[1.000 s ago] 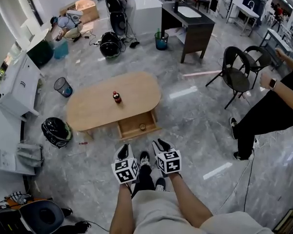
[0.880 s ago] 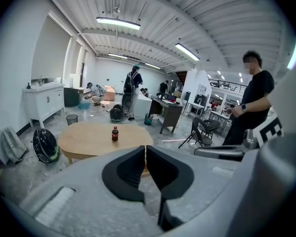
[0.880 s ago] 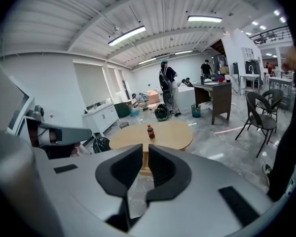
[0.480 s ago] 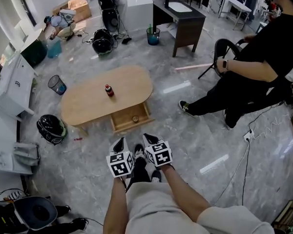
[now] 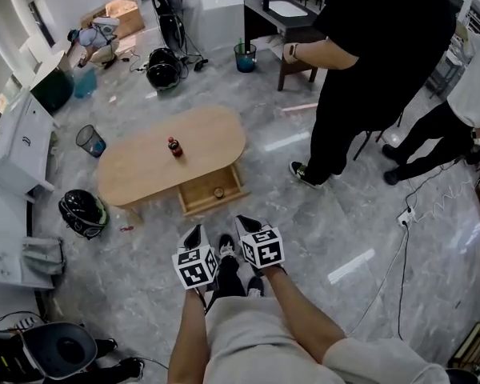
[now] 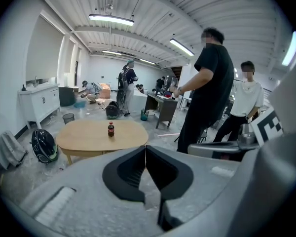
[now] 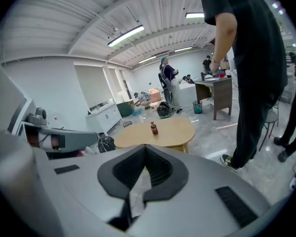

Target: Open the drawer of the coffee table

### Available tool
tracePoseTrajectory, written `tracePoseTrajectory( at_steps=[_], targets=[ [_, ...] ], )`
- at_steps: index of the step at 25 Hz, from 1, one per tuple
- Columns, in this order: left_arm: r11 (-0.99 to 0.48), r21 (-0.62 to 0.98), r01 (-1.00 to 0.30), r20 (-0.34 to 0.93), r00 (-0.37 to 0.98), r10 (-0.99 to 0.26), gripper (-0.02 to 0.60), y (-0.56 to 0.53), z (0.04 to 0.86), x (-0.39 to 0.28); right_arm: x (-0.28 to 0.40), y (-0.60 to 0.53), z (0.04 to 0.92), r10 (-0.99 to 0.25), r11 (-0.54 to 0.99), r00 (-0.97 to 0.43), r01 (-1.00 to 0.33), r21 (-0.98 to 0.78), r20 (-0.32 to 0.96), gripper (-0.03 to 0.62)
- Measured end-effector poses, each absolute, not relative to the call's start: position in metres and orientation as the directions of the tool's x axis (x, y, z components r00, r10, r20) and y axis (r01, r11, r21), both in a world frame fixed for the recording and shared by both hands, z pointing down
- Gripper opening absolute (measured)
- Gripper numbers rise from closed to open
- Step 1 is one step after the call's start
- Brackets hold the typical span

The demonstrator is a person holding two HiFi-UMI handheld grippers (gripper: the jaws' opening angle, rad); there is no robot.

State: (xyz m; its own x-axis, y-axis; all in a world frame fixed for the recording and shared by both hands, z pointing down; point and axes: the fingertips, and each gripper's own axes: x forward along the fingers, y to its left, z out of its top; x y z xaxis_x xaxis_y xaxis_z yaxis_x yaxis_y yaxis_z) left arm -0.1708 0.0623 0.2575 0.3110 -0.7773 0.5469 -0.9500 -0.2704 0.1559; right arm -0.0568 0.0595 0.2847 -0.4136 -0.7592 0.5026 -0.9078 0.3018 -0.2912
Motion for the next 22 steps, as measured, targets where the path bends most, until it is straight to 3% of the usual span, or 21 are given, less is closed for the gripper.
tracePoseTrajectory(
  at_steps=[22],
  targets=[
    [-0.272,0.171,-0.947,0.532,0.321,-0.783,0.012,0.0651,0.2526,-0.1641,-0.0518,0.0628,0.2767,-0.769,0.299,-0.409,-0.909,-0.29,0.491,0.014]
  ],
)
